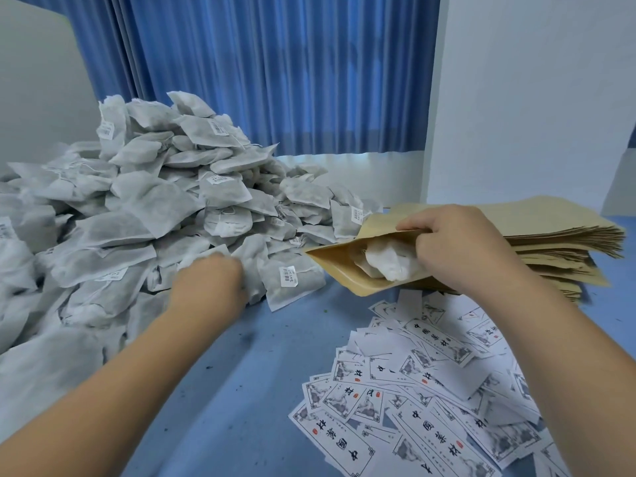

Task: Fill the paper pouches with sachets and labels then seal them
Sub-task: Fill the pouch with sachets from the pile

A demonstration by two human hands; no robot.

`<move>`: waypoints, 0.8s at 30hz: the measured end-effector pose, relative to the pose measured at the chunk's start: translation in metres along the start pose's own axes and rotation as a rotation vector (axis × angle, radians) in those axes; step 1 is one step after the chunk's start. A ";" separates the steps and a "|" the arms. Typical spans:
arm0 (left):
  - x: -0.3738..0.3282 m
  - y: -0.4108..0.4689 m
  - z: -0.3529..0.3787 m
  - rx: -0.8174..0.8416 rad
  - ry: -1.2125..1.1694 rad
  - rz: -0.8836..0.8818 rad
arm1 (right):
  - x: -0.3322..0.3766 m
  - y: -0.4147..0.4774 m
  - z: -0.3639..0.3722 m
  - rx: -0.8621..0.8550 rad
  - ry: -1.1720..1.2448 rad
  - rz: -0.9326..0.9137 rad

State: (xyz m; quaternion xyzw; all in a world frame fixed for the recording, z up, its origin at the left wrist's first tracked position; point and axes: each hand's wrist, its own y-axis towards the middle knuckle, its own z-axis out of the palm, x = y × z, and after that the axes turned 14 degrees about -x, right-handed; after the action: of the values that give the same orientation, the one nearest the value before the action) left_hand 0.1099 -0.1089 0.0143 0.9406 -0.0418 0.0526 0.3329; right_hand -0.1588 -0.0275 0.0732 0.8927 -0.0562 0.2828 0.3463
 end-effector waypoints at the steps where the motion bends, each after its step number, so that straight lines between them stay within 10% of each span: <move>1: -0.007 0.003 -0.005 -0.046 -0.126 0.043 | -0.002 0.002 0.000 -0.005 -0.002 0.001; 5: -0.037 0.028 -0.011 0.034 -0.532 0.165 | -0.007 0.004 -0.001 -0.018 -0.019 0.018; 14: -0.061 0.032 0.040 0.425 -0.090 0.248 | -0.011 0.006 -0.001 -0.022 -0.029 0.055; 24: -0.049 0.004 0.048 0.284 -0.236 0.276 | -0.009 0.004 0.000 -0.001 -0.046 0.017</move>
State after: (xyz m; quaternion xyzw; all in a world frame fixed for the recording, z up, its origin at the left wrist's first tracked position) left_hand 0.0646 -0.1401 -0.0264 0.9630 -0.2008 -0.0076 0.1795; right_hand -0.1675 -0.0317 0.0707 0.8983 -0.0719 0.2651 0.3430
